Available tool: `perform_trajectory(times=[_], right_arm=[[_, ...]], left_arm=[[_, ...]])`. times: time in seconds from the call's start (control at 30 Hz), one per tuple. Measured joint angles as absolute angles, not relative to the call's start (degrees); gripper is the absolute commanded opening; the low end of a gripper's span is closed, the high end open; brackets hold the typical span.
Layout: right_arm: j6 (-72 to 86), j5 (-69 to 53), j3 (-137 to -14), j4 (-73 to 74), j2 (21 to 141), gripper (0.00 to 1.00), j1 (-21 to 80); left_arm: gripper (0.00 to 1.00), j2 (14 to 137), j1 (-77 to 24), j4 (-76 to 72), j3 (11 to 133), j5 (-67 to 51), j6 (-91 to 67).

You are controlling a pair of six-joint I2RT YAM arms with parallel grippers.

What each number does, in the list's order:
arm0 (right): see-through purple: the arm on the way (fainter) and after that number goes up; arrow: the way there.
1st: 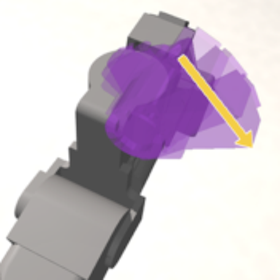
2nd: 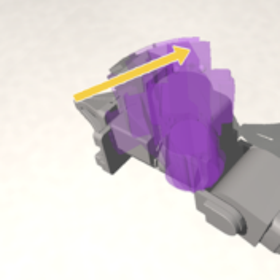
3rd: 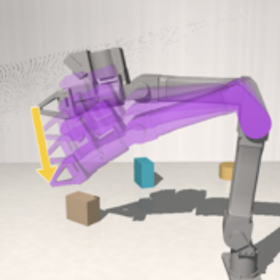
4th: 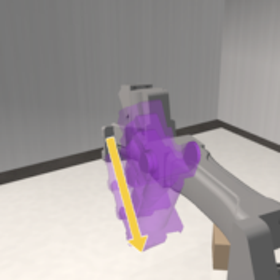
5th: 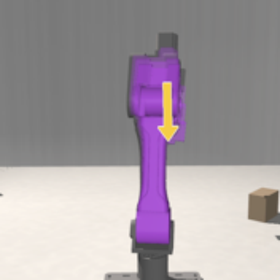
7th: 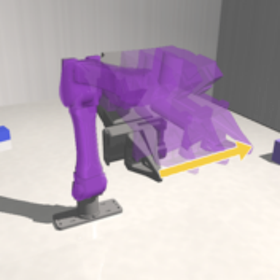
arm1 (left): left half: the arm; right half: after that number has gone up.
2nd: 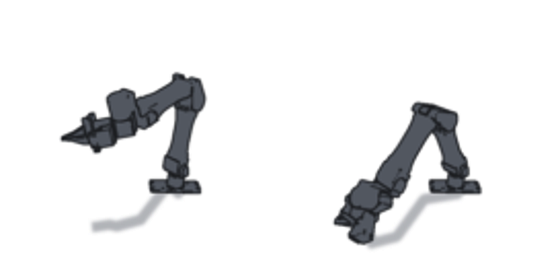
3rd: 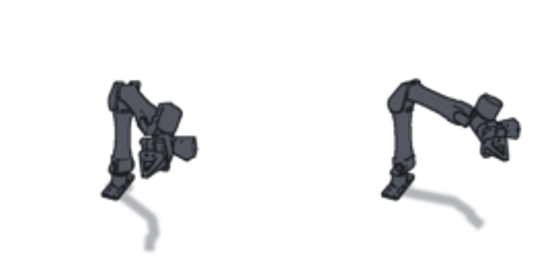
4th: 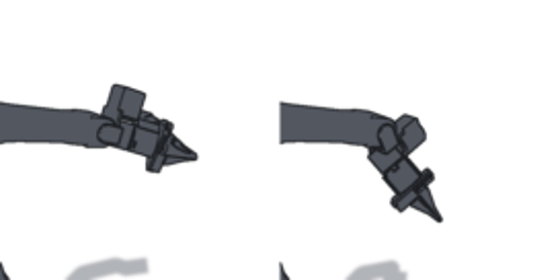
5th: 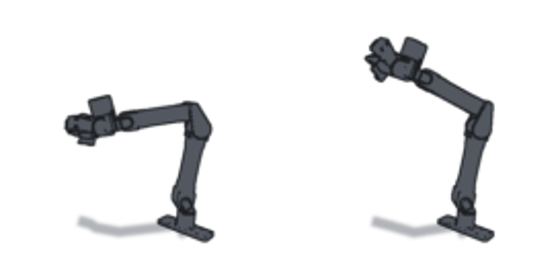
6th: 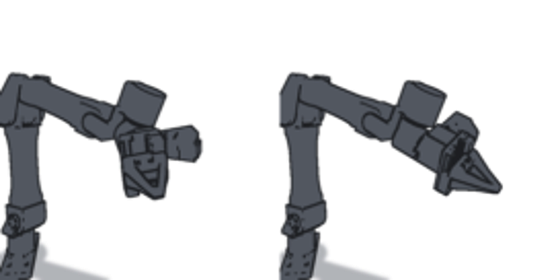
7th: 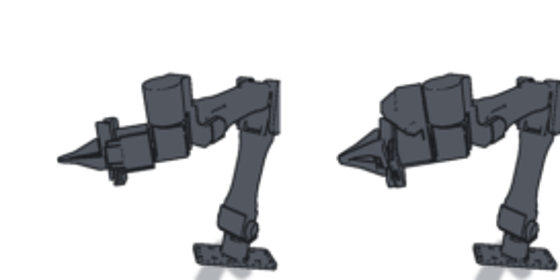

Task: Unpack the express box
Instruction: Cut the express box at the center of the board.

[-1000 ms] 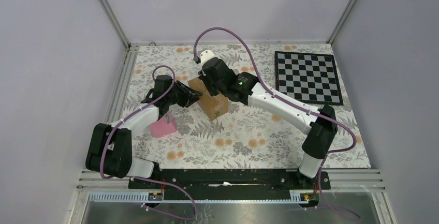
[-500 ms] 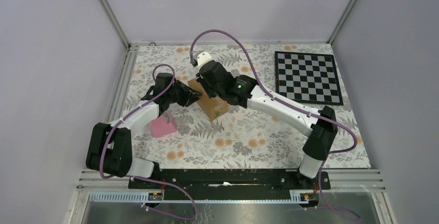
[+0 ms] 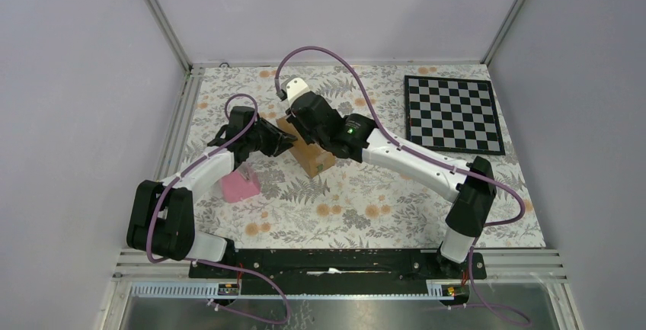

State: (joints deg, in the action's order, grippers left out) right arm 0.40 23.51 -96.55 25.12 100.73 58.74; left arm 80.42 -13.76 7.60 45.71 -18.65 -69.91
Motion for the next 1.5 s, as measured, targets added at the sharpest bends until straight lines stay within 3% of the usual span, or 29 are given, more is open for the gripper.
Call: perform_trajectory(times=[1.5], right_arm=[[-0.3, 25.2, -96.6, 27.1, 102.6, 0.00, 59.8]], left_arm=[[0.07, 80.5, -13.8, 7.6, 45.7, -18.6, -70.2]])
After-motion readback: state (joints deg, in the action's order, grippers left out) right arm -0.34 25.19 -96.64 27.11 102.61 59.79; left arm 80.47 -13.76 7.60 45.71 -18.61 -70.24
